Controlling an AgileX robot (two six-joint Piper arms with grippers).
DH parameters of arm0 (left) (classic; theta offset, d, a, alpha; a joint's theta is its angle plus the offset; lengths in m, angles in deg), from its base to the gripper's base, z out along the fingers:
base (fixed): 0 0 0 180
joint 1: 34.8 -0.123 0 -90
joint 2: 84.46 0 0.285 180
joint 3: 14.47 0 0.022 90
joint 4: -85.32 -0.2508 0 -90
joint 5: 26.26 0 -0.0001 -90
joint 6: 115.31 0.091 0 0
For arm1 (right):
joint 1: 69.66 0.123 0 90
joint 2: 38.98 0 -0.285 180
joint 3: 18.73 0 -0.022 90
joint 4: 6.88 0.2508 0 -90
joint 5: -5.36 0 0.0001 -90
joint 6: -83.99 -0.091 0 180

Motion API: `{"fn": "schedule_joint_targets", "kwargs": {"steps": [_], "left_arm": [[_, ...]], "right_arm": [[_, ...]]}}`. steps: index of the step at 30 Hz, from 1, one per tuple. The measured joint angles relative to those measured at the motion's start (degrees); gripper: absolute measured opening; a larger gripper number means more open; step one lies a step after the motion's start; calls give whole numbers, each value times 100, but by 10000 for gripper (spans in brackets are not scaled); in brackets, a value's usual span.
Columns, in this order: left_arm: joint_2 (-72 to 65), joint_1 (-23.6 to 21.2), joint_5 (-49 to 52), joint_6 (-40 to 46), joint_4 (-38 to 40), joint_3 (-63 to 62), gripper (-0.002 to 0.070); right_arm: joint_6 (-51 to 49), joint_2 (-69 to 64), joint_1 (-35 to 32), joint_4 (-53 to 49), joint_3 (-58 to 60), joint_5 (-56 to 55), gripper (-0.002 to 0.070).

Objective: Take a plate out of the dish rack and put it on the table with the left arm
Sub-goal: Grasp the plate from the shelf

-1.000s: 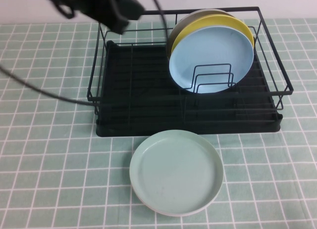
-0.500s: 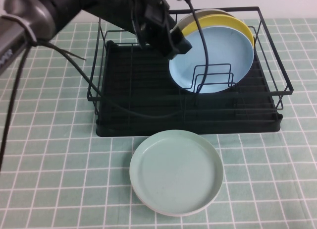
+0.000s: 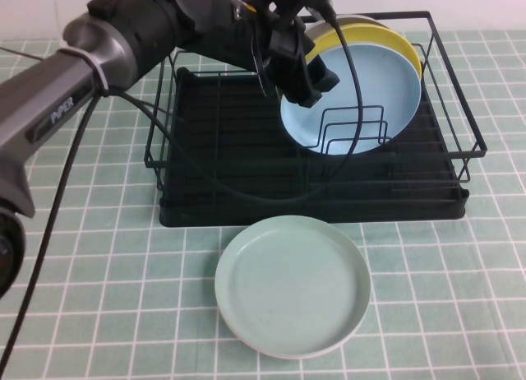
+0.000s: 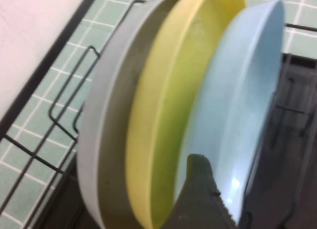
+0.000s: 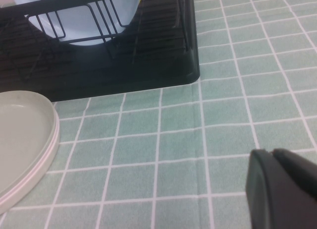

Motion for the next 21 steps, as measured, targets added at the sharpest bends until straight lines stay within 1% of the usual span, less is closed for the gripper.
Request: {"fn": "schedule_joint_targets", "kwargs": {"steps": [11, 13, 14, 15, 16, 18, 20, 21], "left_arm": [[-345, 0, -517, 65, 214, 0, 455], [-399, 0, -613, 65, 289, 0, 444], [-426, 0, -672, 65, 302, 0, 427], [-454, 0, -715, 65, 326, 0, 405], [-482, 0, -743, 52, 349, 0, 365], [-526, 0, -819, -5, 348, 0, 256], [-562, 0, -933, -24, 348, 0, 118], [-559, 0, -1023, -13, 331, 0, 85]], "right_arm": [[0, 0, 0, 0, 0, 0, -18], [0, 0, 0, 0, 0, 0, -18], [0, 0, 0, 0, 0, 0, -18], [0, 0, 0, 0, 0, 0, -18], [0, 0, 0, 0, 0, 0, -18], [0, 0, 0, 0, 0, 0, -18], [0, 0, 0, 0, 0, 0, -18], [0, 0, 0, 0, 0, 0, -18]]}}
